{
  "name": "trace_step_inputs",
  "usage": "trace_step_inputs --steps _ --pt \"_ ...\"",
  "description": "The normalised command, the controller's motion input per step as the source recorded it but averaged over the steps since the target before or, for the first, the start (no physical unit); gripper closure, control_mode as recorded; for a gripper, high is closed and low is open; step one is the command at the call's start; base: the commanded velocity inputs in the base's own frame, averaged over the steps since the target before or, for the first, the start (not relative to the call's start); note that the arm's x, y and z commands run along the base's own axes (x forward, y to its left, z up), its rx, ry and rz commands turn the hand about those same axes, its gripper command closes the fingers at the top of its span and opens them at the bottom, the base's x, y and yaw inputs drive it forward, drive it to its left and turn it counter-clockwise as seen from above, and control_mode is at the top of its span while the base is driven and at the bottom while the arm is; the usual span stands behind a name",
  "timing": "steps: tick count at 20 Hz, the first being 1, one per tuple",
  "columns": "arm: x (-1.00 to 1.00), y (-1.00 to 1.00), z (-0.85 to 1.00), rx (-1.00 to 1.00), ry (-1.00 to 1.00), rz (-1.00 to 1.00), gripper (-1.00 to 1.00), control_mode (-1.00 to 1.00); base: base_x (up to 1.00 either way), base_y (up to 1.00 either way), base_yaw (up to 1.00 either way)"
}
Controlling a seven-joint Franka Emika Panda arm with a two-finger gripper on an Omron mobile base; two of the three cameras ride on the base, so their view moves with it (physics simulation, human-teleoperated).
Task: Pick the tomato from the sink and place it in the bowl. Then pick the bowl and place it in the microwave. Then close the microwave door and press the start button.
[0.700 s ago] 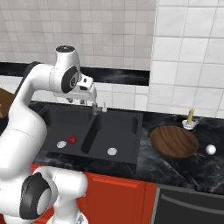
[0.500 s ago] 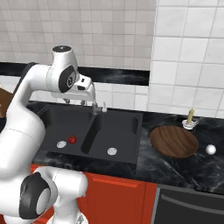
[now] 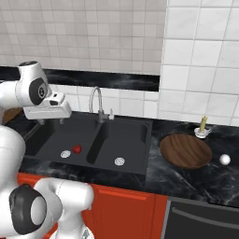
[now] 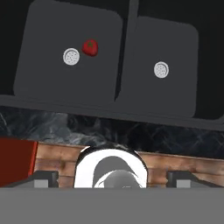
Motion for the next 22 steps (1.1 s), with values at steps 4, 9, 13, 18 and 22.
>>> trace_step_inputs --steps 4,9,13,18,22 --pt "0.01 1.0 -0.78 -0.17 0.14 0.02 -1.0 -1.0 0.0 0.0 0.0" --pt "0.42 0.4 -0.81 -0.21 0.04 0.04 -1.0 -1.0 0.0 0.0 0.0" --pt "0.79 0.01 -0.49 -0.04 0.0 0.02 -1.0 -1.0 0.0 0.0 0.0" --pt "0.97 -0.18 -0.44 0.0 0.03 0.04 -1.0 -1.0 0.0 0.0 0.0" --pt "0.77 -0.03 -0.78 0.0 0.05 0.07 -1.0 -1.0 0.0 0.0 0.0"
